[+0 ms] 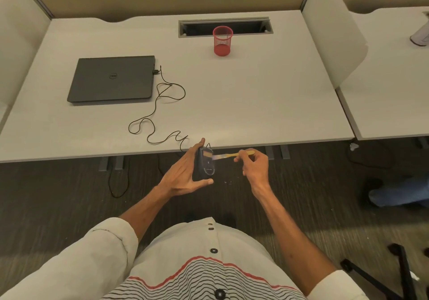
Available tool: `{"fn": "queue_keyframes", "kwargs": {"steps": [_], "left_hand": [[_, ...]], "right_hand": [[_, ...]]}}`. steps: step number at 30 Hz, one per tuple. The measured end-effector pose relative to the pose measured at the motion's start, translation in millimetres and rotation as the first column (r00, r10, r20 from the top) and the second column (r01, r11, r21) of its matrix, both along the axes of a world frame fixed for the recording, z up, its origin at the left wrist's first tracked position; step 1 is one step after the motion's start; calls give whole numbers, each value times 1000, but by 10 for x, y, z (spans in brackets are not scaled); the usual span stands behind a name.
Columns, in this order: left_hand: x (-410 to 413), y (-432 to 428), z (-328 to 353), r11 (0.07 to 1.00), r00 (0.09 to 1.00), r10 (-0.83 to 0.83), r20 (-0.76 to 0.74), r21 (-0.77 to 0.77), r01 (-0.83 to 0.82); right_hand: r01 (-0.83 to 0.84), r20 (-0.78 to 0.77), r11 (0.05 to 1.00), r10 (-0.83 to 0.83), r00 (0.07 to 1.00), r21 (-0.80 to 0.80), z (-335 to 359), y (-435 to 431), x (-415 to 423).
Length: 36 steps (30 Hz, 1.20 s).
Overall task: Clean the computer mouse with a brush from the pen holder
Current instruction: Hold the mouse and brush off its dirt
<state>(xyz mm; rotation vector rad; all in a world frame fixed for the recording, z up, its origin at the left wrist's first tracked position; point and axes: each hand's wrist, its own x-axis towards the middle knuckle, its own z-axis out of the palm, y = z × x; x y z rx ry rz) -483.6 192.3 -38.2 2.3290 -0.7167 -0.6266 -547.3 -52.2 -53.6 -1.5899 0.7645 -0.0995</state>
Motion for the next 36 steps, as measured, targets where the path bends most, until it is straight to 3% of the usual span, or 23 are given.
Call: {"fn": "queue_keyframes", "kwargs": {"steps": [5,14,18,23,26,32,34,36], "left_hand": [[25,-17,-4,1000,1000,-5,12,-9,5],[37,40,-22,1000,1000,9,3,-15,-9],[37,69,-28,1000,1000,7,2,-17,-7],[43,80,-30,1000,1000,-6,19,-27,7],[49,87,-33,1000,1000,0,16,-29,1],[38,148,-50,1000,1000,28,-12,-13,-28],[36,162,-57,999,999,35,-16,-10,-36],[38,162,-57,999,999,33,-20,-12,-33]], "right_hand": [[-154,88,984,147,985,86,14,130,7],[-45,-114,996,36,993,-80,-125,-63,-87],[-27,13,999,26,1000,19,-44,-42,-66],[-147,107,982,134,985,123,22,123,-17],[-175,68,981,169,983,80,7,193,-35],[-119,-179,981,92,980,-152,-52,77,-73],[-97,-166,978,67,984,-182,-31,59,-58],[-65,-88,991,55,995,-116,19,86,-30]]}}
